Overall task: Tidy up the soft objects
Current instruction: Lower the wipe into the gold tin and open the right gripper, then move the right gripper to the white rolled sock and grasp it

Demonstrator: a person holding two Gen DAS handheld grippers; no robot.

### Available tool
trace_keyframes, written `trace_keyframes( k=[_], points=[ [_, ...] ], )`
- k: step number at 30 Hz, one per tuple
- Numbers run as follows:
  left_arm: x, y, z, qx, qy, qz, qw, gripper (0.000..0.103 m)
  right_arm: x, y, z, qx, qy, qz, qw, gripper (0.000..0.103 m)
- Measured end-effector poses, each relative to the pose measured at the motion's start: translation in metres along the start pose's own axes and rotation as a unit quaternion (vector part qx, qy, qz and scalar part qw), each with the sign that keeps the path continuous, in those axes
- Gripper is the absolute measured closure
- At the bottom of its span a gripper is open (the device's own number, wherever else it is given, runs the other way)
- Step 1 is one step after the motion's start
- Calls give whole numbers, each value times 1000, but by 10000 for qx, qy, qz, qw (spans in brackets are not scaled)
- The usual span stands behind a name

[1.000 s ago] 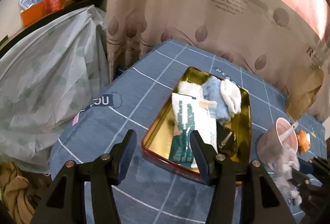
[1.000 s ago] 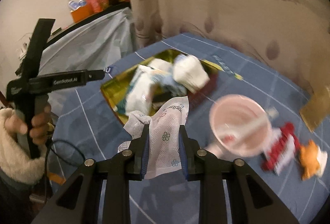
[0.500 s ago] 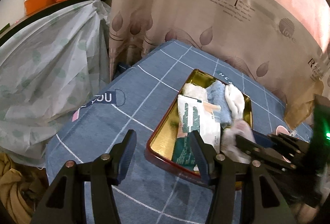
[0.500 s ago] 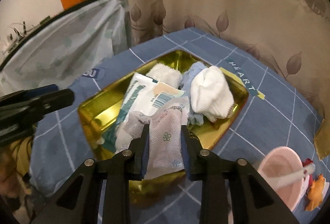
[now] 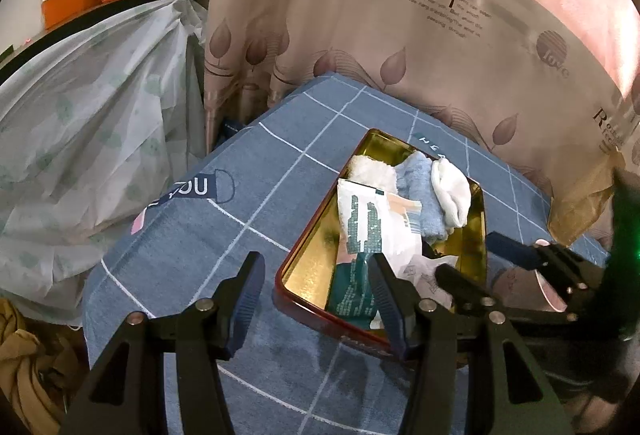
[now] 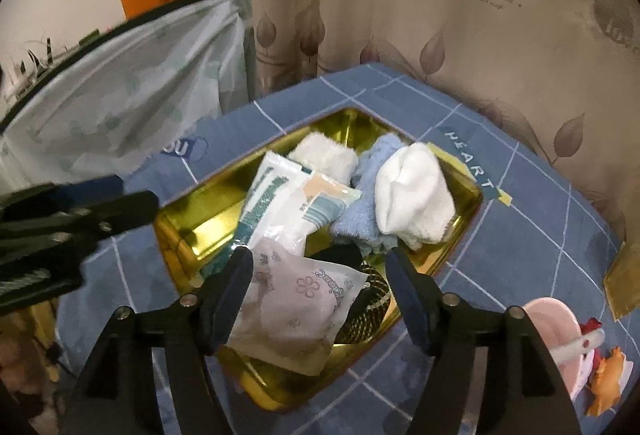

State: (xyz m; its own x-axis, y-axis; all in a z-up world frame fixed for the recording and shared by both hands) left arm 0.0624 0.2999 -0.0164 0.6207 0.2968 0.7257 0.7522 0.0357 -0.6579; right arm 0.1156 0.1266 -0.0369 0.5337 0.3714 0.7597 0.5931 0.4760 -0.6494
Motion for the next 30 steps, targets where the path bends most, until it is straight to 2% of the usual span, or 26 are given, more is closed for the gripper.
trace_keyframes(
  k=[8,14,17,20,24,30],
  points=[
    [-1,-1,0,18,16,-10,10000,48,-5,-61,-26,-84,227,-405,9989,37],
    [-3,0,-5,64,94,-6,9999,48,-36,-105,-91,-682,583,-409,9951,37],
    [-3,0,-8,88,170,-16,9998,48,-54,-125,-137,-1152,826,-371,9892,37],
    [-4,-1,-10,103,229,-23,9997,48,-81,-145,-191,-1699,1202,-270,9777,37],
    [-5,0,-14,128,310,-20,9994,48,-113,-167,-245,-2207,1646,-151,9612,37],
    [-7,1,-20,157,452,-12,9989,48,-155,-181,-295,-2601,1996,47,9447,37]
  ],
)
Point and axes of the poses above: each gripper's, at about its wrist camera, not at the fingertips, and y roughly the way its jaws point, z to its left, x to its top, the point moved 3 cm from there along y, roughly the way its jaws point, and after that the axes turned 9 degrees about -z, right-handed, at the moved point
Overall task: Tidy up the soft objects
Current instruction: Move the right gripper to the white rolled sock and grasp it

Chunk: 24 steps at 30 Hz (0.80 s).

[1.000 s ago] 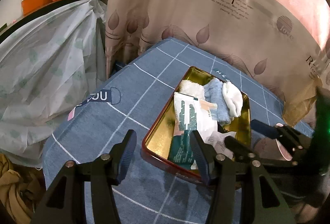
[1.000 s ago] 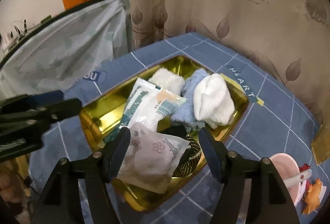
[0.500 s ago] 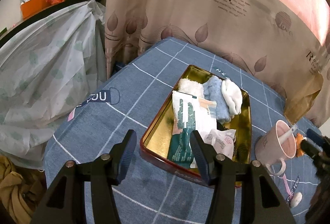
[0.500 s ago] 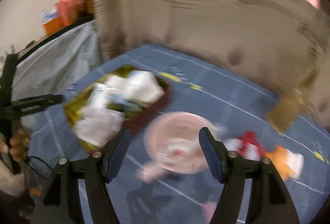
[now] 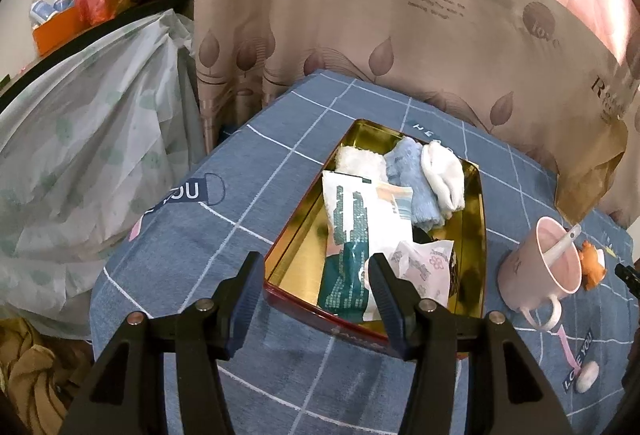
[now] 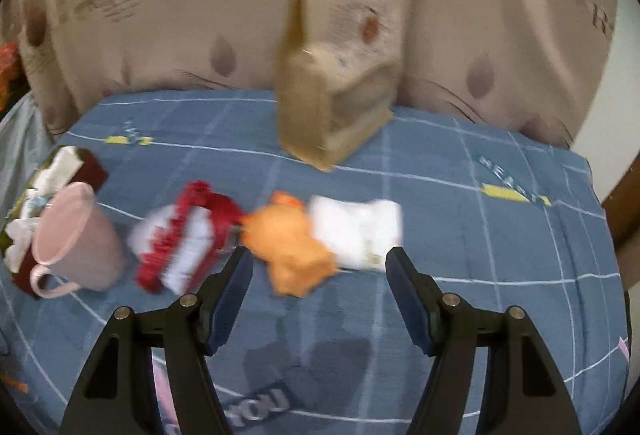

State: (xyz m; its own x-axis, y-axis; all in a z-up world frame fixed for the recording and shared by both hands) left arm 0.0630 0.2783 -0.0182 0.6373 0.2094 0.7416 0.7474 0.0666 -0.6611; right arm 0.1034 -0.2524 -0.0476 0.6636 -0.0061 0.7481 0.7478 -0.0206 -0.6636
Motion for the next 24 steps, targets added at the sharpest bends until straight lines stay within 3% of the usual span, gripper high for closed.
trace_keyframes(
  k=[8,13,24],
  points=[
    [-4,2,-16,29,293,-3,9996,48,-13,31,-37,-17,190,137,9997,37],
    [-7,0,-30,1,478,-14,9989,48,-6,54,-47,191,308,132,9993,37],
    [-26,-17,-128,-919,1297,77,9873,48,11,91,-68,462,678,219,9964,37]
  ],
)
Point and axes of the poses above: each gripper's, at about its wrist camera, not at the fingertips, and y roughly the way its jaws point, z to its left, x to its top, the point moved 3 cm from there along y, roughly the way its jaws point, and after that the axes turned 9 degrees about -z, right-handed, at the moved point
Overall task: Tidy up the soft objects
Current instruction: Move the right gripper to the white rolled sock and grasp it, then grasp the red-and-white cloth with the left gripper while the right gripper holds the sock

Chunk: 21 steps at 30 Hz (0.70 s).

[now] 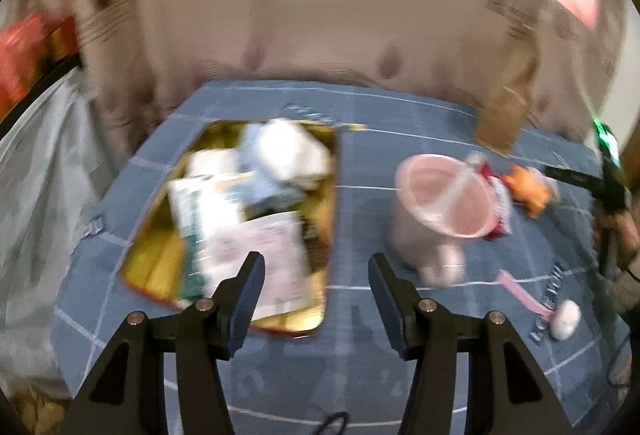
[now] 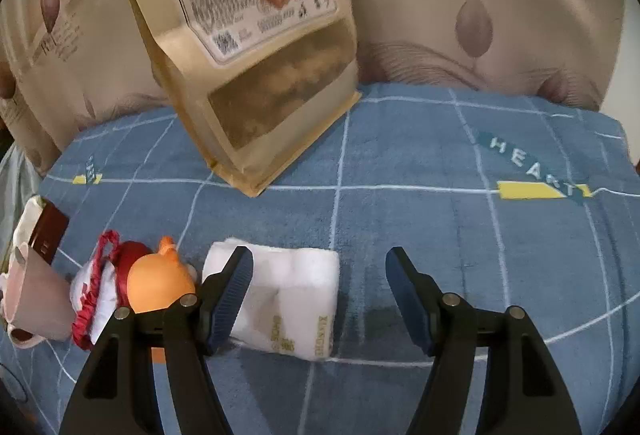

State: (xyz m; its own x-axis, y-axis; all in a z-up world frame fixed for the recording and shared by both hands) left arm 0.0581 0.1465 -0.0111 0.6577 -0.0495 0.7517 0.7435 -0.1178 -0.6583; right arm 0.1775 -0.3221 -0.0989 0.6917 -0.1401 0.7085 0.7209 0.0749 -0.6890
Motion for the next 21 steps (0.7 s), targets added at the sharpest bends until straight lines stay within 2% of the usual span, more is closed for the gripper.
trace_keyframes(
  k=[6,8,9,14,21],
  points=[
    [11,3,-69,-635,543,-23,9965,48,-13,11,9,266,-78,47,9996,40],
    [13,9,-94,-847,730,12,9937,48,-17,12,10,418,6,41,9991,58],
    [13,12,-104,-928,792,42,9925,48,-18,12,12,491,37,33,9988,60],
    [12,33,-158,-1339,1081,264,9847,48,-22,1,19,393,-122,-169,9990,77],
    [9,63,-213,-1609,1371,539,9759,48,-35,-25,-1,-4,38,-289,9996,81]
  ],
)
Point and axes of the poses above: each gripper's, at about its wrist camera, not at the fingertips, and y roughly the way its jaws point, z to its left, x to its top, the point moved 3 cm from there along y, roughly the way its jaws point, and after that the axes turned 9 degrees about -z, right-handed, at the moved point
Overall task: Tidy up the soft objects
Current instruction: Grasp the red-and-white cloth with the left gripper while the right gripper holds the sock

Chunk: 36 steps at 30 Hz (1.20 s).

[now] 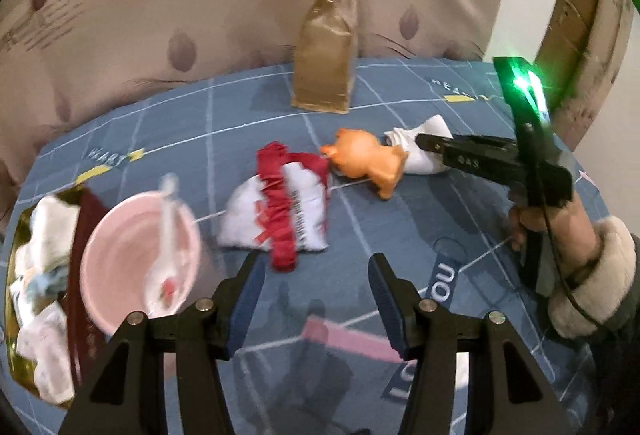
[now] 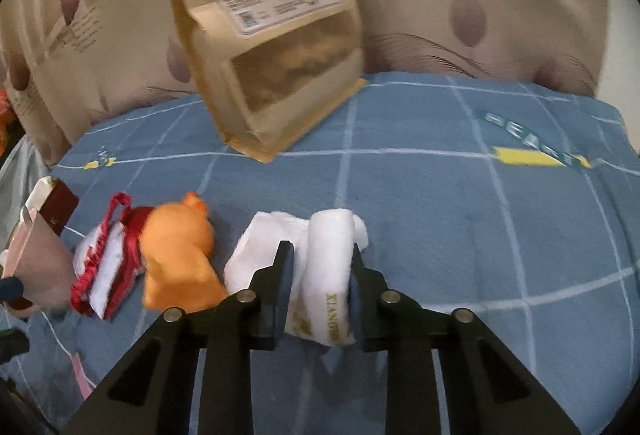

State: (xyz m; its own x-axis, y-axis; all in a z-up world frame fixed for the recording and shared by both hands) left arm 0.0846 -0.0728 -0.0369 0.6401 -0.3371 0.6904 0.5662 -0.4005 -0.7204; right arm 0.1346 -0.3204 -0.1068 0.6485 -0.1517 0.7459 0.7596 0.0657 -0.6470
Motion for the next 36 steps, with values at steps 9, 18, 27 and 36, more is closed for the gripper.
trace_keyframes(
  k=[9,18,27,36],
  points=[
    [17,45,-12,-71,-88,177,9998,48,-25,-37,-28,-219,330,-69,9992,81],
    [26,93,-1,391,-171,539,9976,48,-26,-31,-31,-82,565,-58,9984,81],
    [23,111,4,483,-260,578,9968,71,-26,-30,-31,-69,585,-40,9983,78],
    [22,99,5,532,-222,571,9967,97,-26,-30,-31,-69,596,-36,9982,77]
  ],
)
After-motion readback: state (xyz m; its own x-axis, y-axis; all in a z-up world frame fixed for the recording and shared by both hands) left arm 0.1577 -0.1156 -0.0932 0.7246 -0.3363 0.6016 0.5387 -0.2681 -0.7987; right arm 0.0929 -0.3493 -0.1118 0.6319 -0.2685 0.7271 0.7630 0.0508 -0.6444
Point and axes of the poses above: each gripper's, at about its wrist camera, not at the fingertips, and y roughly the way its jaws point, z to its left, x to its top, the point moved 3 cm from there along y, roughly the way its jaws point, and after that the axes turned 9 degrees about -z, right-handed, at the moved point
